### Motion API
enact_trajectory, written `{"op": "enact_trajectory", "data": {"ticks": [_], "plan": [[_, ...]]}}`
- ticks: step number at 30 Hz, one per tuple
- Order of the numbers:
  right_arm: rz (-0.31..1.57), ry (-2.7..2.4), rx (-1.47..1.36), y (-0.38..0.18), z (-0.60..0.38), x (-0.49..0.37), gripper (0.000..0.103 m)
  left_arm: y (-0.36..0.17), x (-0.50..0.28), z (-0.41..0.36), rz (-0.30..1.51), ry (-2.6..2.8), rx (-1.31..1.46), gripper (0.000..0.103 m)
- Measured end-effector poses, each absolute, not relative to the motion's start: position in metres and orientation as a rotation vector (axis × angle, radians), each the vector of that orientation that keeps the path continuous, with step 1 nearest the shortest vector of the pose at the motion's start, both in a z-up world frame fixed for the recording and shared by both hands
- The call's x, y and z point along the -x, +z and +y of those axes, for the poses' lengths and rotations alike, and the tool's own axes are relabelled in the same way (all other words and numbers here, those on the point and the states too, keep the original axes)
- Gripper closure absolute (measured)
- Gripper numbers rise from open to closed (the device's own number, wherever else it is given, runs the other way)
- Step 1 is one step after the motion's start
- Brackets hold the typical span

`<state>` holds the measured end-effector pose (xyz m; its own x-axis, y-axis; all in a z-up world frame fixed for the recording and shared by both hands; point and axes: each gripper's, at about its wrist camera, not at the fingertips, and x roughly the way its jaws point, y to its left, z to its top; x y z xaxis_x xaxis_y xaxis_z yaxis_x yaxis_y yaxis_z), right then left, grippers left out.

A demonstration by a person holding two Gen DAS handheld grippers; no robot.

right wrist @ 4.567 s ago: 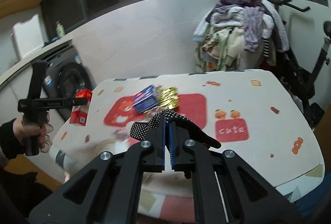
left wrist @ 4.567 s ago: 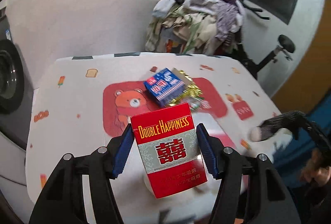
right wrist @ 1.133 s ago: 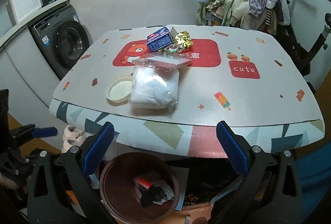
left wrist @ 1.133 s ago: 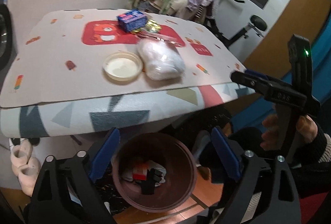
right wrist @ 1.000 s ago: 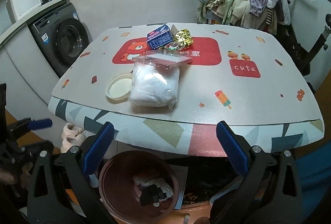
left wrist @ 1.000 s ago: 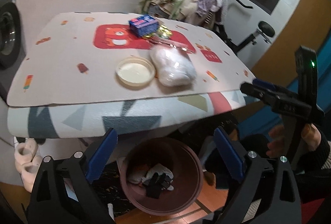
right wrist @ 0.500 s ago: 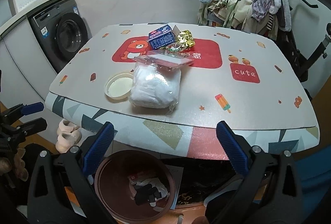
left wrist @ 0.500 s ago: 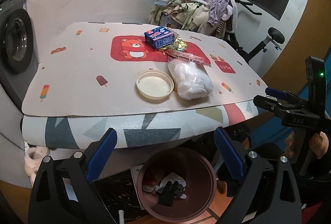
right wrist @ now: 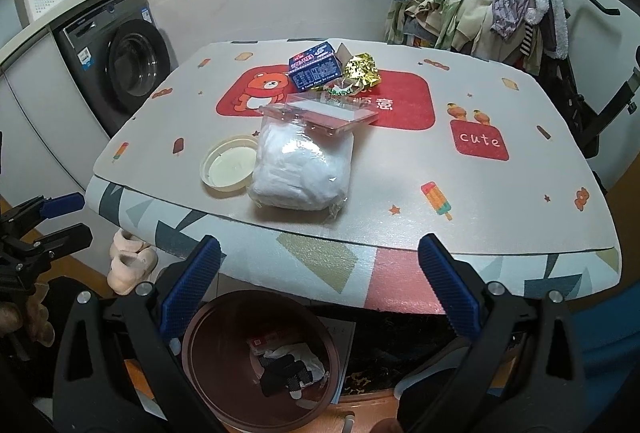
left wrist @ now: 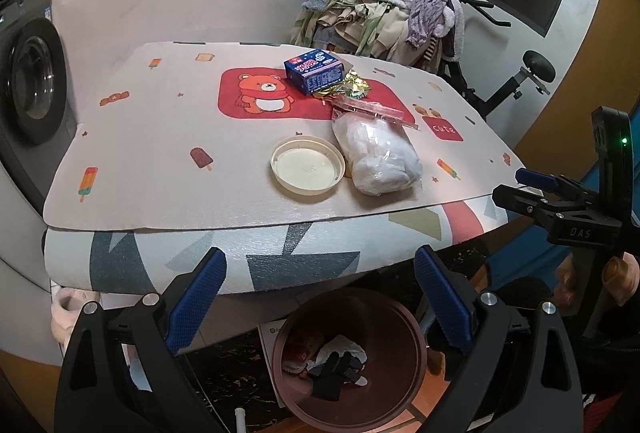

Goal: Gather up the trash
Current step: 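Move both open tools from the bin back toward the table, then grasp the clear plastic packaging box with the right tool and lift it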

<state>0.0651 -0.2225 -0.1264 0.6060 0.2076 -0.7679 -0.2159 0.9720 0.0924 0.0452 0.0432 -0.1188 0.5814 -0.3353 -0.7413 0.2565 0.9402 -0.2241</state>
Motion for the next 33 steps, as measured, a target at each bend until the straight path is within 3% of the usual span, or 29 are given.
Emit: {"op": "enact_trajectory", "data": {"ticks": [33], "plan": [[0.947,0.252,-0.02,-0.147,-0.221,-0.147,0.006,-0.148,-0.094,0.059,0.932,-0.3,0.118,0.01]]}}
